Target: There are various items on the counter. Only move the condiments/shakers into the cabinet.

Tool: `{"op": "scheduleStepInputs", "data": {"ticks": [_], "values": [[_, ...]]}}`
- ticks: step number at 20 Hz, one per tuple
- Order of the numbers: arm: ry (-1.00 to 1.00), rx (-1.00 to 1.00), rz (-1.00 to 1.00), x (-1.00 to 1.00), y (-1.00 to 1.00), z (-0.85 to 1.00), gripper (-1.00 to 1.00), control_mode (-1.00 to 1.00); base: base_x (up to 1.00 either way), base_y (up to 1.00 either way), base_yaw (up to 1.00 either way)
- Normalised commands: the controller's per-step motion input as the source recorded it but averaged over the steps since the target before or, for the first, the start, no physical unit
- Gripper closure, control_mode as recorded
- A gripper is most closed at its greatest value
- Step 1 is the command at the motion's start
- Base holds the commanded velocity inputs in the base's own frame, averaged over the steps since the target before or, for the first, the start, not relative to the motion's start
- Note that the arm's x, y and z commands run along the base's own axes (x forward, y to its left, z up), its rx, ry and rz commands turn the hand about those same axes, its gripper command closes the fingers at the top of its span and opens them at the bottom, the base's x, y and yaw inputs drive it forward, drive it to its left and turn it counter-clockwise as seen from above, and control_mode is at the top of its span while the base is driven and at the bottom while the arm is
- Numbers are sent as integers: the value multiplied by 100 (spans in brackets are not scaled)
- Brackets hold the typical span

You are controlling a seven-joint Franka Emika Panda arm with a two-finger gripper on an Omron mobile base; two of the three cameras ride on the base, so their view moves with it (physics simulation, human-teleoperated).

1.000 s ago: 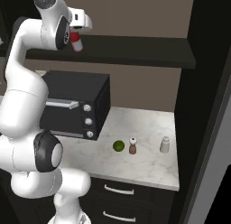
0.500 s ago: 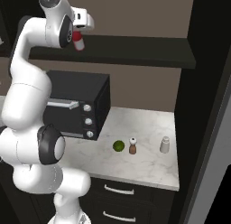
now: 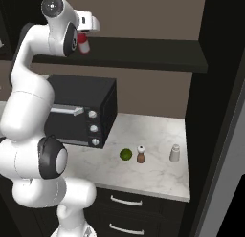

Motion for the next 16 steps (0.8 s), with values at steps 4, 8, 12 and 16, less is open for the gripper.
{"op": "scheduleStepInputs", "data": {"ticks": [4, 8, 12, 16], "values": [[-5, 0, 0, 28, 0, 0, -100, -100, 0, 0, 0], [-3, 0, 0, 31, 0, -1, -100, -100, 0, 0, 0], [-2, 0, 0, 23, 0, 0, -100, -100, 0, 0, 0], [4, 0, 0, 4, 0, 0, -100, -100, 0, 0, 0]]}}
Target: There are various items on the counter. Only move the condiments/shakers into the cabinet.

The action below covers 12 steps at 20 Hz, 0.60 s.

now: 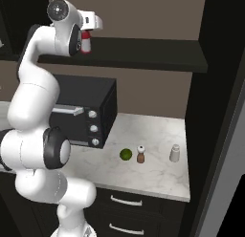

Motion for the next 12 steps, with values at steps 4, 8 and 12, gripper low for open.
{"op": "scheduleStepInputs", "data": {"ticks": [4, 8, 12], "values": [[-23, 0, -1, -88, -1, 0, -100, -100, 0, 0, 0], [-21, 1, -6, -100, -9, -5, -100, -100, 0, 0, 0], [-6, 0, -13, -100, -21, -48, -100, -100, 0, 0, 0]]}}
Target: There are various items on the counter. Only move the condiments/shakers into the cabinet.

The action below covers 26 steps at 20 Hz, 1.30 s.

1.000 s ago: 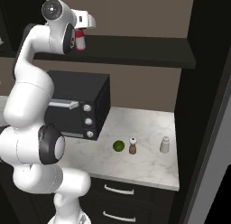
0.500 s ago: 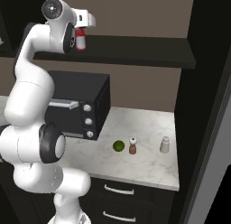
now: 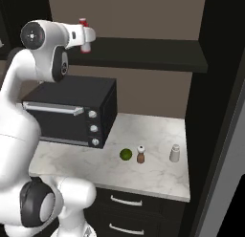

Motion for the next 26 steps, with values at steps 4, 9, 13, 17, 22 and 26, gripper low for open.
{"op": "scheduleStepInputs", "data": {"ticks": [4, 9, 13, 17, 22, 26], "values": [[10, 0, -24, -100, -46, -77, -100, -100, 0, 0, 0], [31, 0, -32, -100, -60, -88, -100, -100, 0, 0, 0], [45, 3, -34, -87, -77, -87, -100, -100, 0, 0, 0], [58, 8, -29, -31, -92, -86, -100, -100, 0, 0, 0], [41, 5, -11, 18, -73, -63, -100, -100, 0, 0, 0], [0, 0, 0, 32, -16, -63, -100, -100, 0, 0, 0]]}}
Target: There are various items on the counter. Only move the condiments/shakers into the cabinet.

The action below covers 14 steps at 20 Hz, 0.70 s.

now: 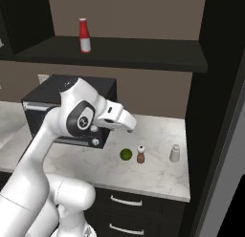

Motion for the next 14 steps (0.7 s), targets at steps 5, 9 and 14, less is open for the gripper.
{"op": "scheduleStepInputs", "data": {"ticks": [5, 9, 14], "values": [[3, 5, 0, 36, -8, -68, -100, -100, 0, 0, 0], [0, 13, 0, 48, -13, -55, -100, -100, 0, 0, 0], [3, 28, 3, 61, -25, -36, -100, -100, 0, 0, 0]]}}
